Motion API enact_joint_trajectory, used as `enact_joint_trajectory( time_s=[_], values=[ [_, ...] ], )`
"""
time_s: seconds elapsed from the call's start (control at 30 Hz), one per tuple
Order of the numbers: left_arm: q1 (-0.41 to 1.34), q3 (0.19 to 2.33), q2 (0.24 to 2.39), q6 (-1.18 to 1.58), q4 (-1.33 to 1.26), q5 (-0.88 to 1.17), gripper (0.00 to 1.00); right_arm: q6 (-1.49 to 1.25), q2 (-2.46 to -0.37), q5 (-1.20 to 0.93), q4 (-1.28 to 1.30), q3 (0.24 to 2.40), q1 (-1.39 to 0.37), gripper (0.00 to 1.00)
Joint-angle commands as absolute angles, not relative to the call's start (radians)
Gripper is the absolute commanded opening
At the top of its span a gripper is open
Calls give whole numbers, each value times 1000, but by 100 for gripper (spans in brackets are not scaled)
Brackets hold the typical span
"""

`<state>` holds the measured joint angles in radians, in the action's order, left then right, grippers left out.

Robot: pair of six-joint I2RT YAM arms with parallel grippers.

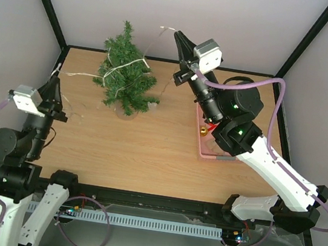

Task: Decorate the small christmas tree
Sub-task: Wrap the decoration item around the Christmas tree.

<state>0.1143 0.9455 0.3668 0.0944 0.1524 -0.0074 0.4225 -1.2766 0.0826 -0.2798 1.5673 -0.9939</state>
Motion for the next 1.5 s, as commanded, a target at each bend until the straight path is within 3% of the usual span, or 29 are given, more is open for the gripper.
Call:
enact_joint_trajectory(
  time_s=[0.0,0.23,0.43,0.6,1.03,1.47],
  values=[
    [117,921,390,206,122,112,3,425,-1260,99,-317,1578,-991,2],
    [118,966,433,90,251,-77,3,452,-1255,137,-316,1578,-991,2],
    [118,1077,534,-91,112,-302,2,464,-1271,117,-322,1624,-991,2],
    [117,1220,750,-215,-51,-399,3,574,-1394,423,-448,1752,-992,2],
    [31,1569,1262,-210,-208,-238,2,623,-1604,460,-358,2041,-887,2],
    [14,1854,1646,-185,-374,-56,3,487,-1637,438,-265,2039,-634,2]
  ],
)
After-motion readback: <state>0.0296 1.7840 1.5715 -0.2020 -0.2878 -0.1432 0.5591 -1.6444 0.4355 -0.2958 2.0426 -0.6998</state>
